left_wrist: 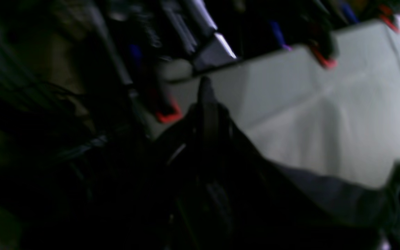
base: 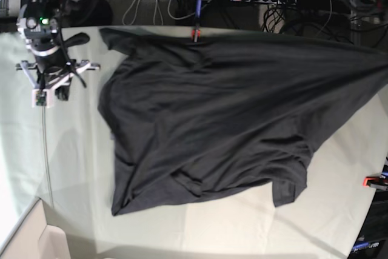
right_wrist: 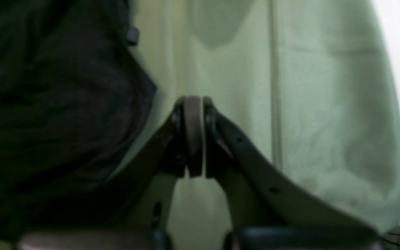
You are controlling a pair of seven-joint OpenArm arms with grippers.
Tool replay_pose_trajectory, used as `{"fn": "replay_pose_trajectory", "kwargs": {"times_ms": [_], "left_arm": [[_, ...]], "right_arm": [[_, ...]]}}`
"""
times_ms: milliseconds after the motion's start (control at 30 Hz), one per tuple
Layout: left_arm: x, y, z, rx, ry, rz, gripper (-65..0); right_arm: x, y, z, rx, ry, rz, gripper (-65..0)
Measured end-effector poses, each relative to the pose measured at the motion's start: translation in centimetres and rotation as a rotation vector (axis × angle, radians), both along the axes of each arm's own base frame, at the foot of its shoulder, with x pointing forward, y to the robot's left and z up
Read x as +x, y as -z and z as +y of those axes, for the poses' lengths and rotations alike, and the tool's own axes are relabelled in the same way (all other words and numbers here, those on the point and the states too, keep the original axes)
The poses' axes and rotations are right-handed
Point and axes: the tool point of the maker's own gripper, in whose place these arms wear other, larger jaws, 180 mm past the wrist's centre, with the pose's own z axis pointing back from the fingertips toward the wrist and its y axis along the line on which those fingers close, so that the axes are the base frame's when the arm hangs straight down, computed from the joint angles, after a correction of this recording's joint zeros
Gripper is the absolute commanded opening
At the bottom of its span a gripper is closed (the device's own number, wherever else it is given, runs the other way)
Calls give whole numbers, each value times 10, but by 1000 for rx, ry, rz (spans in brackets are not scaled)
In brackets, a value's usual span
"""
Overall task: Layout the t-shirt on the table in an organized manner, then fold the t-shirt properly
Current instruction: 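Grasp the shirt corner with the left gripper and pull it outward, then grasp the shirt edge with the right gripper near the collar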
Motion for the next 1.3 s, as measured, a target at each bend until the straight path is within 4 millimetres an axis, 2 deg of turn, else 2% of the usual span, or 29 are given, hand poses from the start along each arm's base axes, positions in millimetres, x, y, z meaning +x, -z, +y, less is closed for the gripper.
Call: {"fn": "replay_pose_trajectory", "kwargs": {"times_ms": [67,133,233,300,433,533,633,800,867,1000,1167,1233,1300], "left_arm": [[2,-3,4,16,0,-7,-650],[1,1,3,3,-3,-1,-650],[-1,5,1,-6,-5,4,-650],[-1,6,1,-7,-5,6,-650],[5,20,-10,-38,26,30,-650],[6,20,-10,-34,28,31,-650],[6,19,-10,-31,27,30,-650],[14,19,-15,-32,47,26,-650],[14,20,-15,-32,47,26,-650],[14,21,-16,-33,49,31,-650],[15,21,-16,-32,52,31,-650],[15,21,-16,-32,52,31,-650],[15,21,-16,-32,52,31,-650]], "right_arm": [[-4,5,8,6,-21,24,-650],[-5,9,19,18,-52,34,-647],[-14,16,32,26,-100,65,-569],[-29,26,41,34,-122,108,-496],[-51,40,70,80,-186,166,-357],[-66,48,94,113,-239,204,-306],[-79,53,122,157,-302,234,-299],[-79,51,139,177,-342,227,-298],[-80,54,144,187,-351,231,-298],[-85,76,144,193,-346,291,-298],[-85,91,143,198,-340,319,-303],[-82,93,143,198,-340,316,-331],[-80,94,143,198,-341,312,-440]]}}
